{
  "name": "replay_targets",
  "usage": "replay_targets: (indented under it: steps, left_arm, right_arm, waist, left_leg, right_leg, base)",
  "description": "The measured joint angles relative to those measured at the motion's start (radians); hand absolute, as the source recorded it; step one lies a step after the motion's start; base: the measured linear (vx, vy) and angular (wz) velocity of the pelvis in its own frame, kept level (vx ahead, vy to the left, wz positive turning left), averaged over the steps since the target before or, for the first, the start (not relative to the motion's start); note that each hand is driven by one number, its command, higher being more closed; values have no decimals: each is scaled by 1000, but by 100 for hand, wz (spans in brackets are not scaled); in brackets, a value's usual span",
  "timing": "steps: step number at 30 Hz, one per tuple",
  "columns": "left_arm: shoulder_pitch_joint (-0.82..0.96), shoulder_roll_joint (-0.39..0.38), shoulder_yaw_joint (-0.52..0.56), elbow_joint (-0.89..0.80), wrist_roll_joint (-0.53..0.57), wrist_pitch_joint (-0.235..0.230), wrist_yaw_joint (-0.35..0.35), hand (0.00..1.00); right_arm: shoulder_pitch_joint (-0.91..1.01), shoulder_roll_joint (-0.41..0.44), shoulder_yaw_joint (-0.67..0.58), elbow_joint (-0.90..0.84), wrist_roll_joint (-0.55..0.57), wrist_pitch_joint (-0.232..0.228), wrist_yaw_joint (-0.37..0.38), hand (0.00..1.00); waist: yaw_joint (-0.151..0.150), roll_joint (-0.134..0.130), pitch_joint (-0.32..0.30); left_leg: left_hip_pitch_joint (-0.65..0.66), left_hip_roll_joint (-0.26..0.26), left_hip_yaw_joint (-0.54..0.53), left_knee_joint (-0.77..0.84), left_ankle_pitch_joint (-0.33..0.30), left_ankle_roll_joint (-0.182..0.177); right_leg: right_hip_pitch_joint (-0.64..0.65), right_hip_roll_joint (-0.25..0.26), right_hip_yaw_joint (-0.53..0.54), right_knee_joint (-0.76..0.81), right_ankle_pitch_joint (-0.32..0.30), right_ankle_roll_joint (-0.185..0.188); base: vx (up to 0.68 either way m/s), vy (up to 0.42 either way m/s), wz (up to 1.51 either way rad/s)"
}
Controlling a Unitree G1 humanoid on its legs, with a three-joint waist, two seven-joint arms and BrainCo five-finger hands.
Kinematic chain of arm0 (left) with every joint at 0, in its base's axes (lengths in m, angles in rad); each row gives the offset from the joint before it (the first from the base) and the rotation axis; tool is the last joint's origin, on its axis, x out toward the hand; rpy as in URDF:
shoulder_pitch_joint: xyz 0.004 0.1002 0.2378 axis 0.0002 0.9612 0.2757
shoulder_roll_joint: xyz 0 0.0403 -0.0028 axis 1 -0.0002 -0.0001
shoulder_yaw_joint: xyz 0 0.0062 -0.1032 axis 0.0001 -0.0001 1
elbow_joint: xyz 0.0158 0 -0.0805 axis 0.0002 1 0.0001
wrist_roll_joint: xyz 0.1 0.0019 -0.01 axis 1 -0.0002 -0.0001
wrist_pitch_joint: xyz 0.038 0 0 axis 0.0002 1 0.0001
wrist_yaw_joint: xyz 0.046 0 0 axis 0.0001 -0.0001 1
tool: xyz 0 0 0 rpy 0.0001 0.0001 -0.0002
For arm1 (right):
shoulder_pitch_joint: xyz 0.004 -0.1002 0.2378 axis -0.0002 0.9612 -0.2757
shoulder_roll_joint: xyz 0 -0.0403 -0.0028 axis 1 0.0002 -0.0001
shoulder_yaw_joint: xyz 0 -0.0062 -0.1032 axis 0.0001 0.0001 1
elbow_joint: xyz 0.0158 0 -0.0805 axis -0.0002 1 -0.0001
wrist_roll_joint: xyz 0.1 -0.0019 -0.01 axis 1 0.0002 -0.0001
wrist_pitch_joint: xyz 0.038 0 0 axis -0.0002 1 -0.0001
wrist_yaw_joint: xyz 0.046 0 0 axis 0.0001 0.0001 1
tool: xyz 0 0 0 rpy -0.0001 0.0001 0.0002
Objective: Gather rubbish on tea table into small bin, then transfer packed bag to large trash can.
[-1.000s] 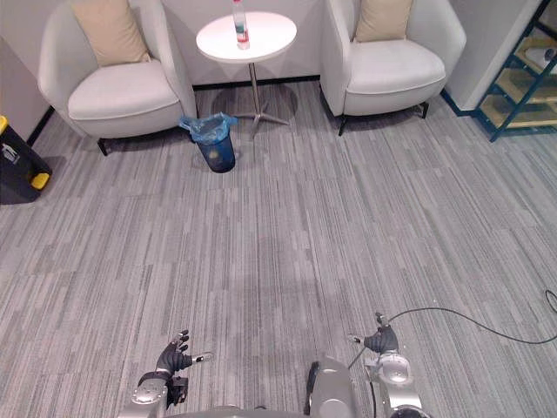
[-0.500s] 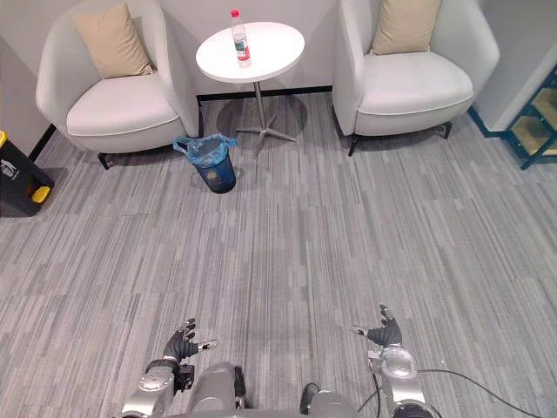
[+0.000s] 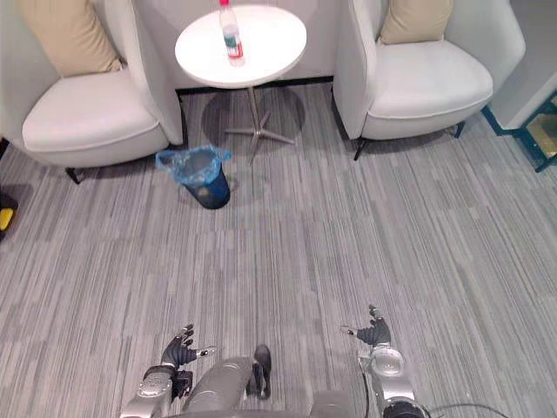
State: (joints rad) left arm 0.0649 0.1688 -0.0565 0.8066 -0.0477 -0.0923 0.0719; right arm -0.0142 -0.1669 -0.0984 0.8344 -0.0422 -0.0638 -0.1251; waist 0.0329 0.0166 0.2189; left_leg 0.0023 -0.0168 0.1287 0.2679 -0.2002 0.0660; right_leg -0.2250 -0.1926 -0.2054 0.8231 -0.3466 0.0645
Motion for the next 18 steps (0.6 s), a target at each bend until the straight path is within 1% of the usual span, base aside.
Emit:
replay_targets:
  steps: [1, 2, 3, 4, 5, 6, 7, 8, 9, 10, 11, 12, 13, 15, 16, 17, 18]
  left_arm:
    - [-6, 0, 0, 0, 0, 0, 0, 0]
    - [-11, -3, 2, 1, -1, 0, 0, 0]
    - [-23, -6, 4, 8, -1, 0, 0, 0]
    - [-25, -6, 5, 9, -1, 0, 0, 0]
    - [-19, -4, 7, 10, -1, -1, 1, 0]
    - [-18, -15, 11, 23, -1, -2, 2, 0]
    - [-24, -30, 14, 35, -1, 1, 5, 0]
    - [-27, -29, 17, 37, 0, -2, 0, 0]
    - [-41, -35, 20, 48, 1, -2, 2, 0]
    - [-46, -36, 21, 50, 1, -2, 1, 0]
    - [-49, -41, 28, 49, 1, -2, 0, 0]
    - [-47, -45, 30, 49, 1, -2, 0, 0]
    - [-34, -54, 29, 47, 1, -2, -3, 0]
    - [-25, -56, 29, 44, 1, -2, -4, 0]
    - [-14, -61, 29, 42, 1, -1, -4, 0]
    - [-8, -70, 29, 39, 0, -1, -4, 0]
    - [-2, -72, 29, 34, 0, 0, -4, 0]
  right_arm:
    - [-1, -2, 0, 4, 0, 0, 0, 0]
    - [-9, -7, 0, 3, 0, 0, 0, 0]
    - [-8, -13, 0, 4, 0, 1, 0, 0]
    - [1, -13, 0, 4, 0, 1, -1, 0]
    - [21, -11, 0, 3, 0, 2, -1, 0]
    - [44, -21, -3, 6, 0, 2, -2, 0]
    - [32, -35, -4, 16, 0, 9, -3, 0]
    - [25, -33, -8, 5, 0, 9, -4, 0]
    - [16, -36, -14, -2, 0, 2, -3, 0]
    - [17, -34, -16, -2, 0, 1, -3, 0]
    - [24, -27, -18, 1, 1, 2, -2, 0]
    - [30, -24, -15, 1, 1, 2, -2, 0]
    - [44, -16, -1, -8, 2, 1, -3, 0]
    - [52, -7, -1, -17, 3, 1, -3, 0]
    - [52, 0, -6, -28, 4, -1, -4, 0]
    - [50, -2, -9, -28, 5, -1, -5, 0]
    - [42, -4, -10, -28, 10, -1, -5, 0]
  waist:
    - [-6, 4, 1]
    - [-22, 22, 7]
    - [-31, 31, 12]
    - [-40, 26, 10]
    - [-48, 2, 0]
    - [-56, 2, -5]
    - [-44, 33, -6]
    - [-50, 32, -8]
    - [-63, 39, -10]
    - [-70, 41, -10]
    - [-72, 44, -8]
    - [-70, 45, -8]
    - [-50, 53, 0]
    - [-38, 54, 0]
    - [-21, 55, 1]
    - [-16, 47, 4]
    - [-9, 51, 3]
  left_leg:
    - [18, 11, -3, -16, 0, 0]
    - [52, 39, -23, -44, 0, 0]
    - [89, 64, -43, -72, 1, -2]
    - [109, 69, -48, -85, -1, -12]
    - [144, 66, -57, -94, -21, -75]
    - [183, 81, -85, -93, -65, -133]
    - [186, 115, -90, -91, -68, -137]
    - [177, 120, -101, -82, -50, -151]
    - [169, 140, -125, -26, -24, -173]
    - [153, 148, -137, 22, -17, -182]
    - [104, 169, -154, 168, 5, -219]
    - [70, 181, -154, 275, 37, -241]
    - [-37, 231, -133, 570, 43, -251]
    - [-103, 262, -84, 689, 19, -213]
    - [-164, 267, -35, 709, -2, -177]
    - [-219, 257, 7, 657, -17, -153]
    - [-250, 246, 34, 567, -20, -146]
  right_leg:
    - [-33, 17, -11, -41, -1, -4]
    - [-88, 61, -17, -154, 6, -10]
    - [-123, 99, -7, -318, 74, -14]
    - [-128, 111, 3, -414, 130, -15]
    - [-120, 122, 33, -606, 316, -22]
    - [-95, 128, 37, -632, 486, -102]
    - [-102, 157, 31, -605, 482, -104]
    - [-106, 155, 32, -581, 435, -108]
    - [-108, 159, 2, -511, 356, -122]
    - [-92, 159, -14, -503, 334, -127]
    - [-42, 171, -35, -515, 305, -130]
    - [-5, 180, -40, -538, 297, -134]
    - [124, 217, -44, -627, 284, -147]
    - [196, 234, -41, -675, 276, -155]
    - [243, 236, -36, -705, 272, -153]
    - [262, 231, -27, -724, 269, -152]
    - [274, 225, -18, -729, 262, -146]
  base:
    - [555, -115, 24]
    - [571, -152, 35]
    - [581, -175, 43]
    - [529, -196, 57]
    - [561, -235, 63]
    - [550, -232, 37]
    - [484, -216, 20]
    - [427, -204, 14]
    - [420, -217, 46]
    - [424, -247, 61]
    - [326, -206, 46]
    - [429, -249, 38]
    - [391, -192, 8]
    - [303, -118, -8]
    - [239, -40, -15]
    - [242, -10, -19]
    - [317, 43, -23]
